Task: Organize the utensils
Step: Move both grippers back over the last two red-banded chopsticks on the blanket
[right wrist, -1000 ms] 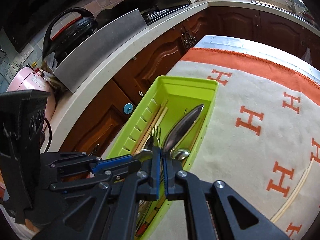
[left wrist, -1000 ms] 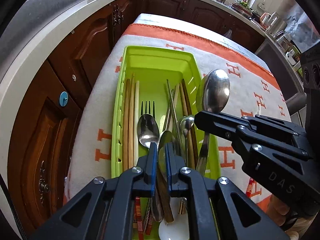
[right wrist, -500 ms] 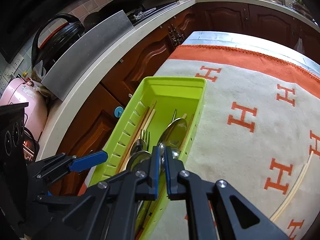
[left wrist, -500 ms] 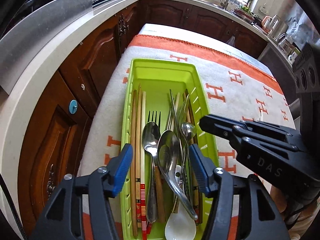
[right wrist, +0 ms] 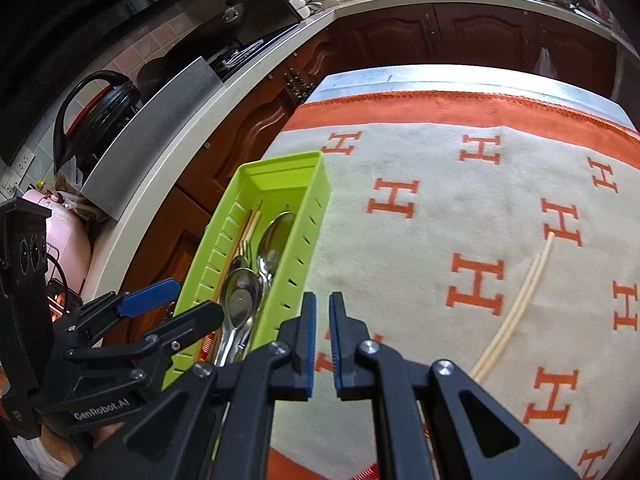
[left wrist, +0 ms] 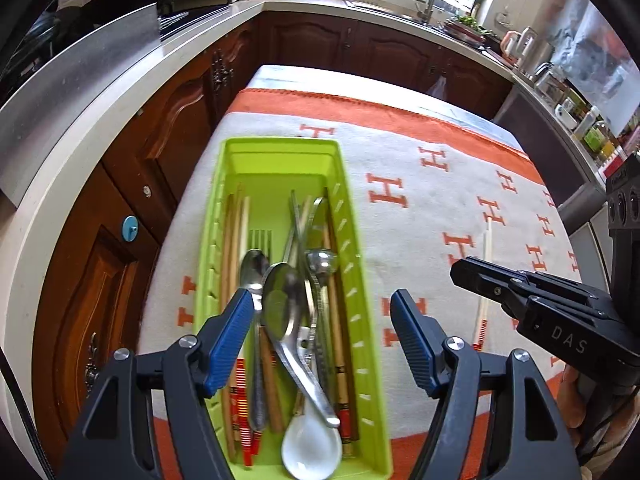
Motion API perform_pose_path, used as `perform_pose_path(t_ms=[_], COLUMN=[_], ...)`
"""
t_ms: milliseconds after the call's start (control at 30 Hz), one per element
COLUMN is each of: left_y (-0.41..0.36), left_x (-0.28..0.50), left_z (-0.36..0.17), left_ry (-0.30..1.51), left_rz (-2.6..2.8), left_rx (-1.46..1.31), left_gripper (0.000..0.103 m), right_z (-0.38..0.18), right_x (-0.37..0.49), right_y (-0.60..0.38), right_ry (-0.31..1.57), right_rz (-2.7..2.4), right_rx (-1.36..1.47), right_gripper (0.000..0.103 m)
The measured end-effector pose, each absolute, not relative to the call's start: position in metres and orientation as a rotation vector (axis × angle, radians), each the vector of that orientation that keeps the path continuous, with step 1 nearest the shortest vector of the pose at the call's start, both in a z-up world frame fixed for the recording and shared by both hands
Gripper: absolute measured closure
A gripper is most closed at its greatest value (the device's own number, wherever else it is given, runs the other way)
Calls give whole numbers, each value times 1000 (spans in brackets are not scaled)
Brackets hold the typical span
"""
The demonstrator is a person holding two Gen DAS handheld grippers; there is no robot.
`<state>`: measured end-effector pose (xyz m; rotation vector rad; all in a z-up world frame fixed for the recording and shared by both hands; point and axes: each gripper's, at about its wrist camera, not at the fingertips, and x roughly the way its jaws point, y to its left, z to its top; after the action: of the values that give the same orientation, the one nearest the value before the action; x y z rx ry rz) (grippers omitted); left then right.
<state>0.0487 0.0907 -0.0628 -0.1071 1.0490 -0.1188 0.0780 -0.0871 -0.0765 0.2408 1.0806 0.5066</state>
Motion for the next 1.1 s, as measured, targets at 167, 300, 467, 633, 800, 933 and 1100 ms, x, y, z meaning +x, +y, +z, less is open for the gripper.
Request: perform_pose_path(t_ms=[167,300,467,633,800,933,1100], left_y=[60,37,17,11,9,9,6], left_x=[43,40,38,38,38,39,41], left_z=[-62,-65,-72,-77,-80,-81,-82], left_ry=[1043,1047,1060,1078,1084,1087,1091], left_rz=[-185,-231,-255,-257,-262,-268,-276], left_rx=[-88,-58,-18,-7,-5,-5,-3], left_gripper=[34,34,34,34,34,34,34], right_z=[-81,-93,-113,-128,-138,-140,-138], right_x=[68,64,64,66,72,75,80], right_y=[-124,-154,-179,-185,-180,-176,-172], right_ry=[1084,1109,1154,1181,1200,1201,1207], right_rz=[388,297,216,190,175,156,113], right_rx=[273,336,403,434,438,429,385], right_gripper=[96,96,96,96,96,95,91])
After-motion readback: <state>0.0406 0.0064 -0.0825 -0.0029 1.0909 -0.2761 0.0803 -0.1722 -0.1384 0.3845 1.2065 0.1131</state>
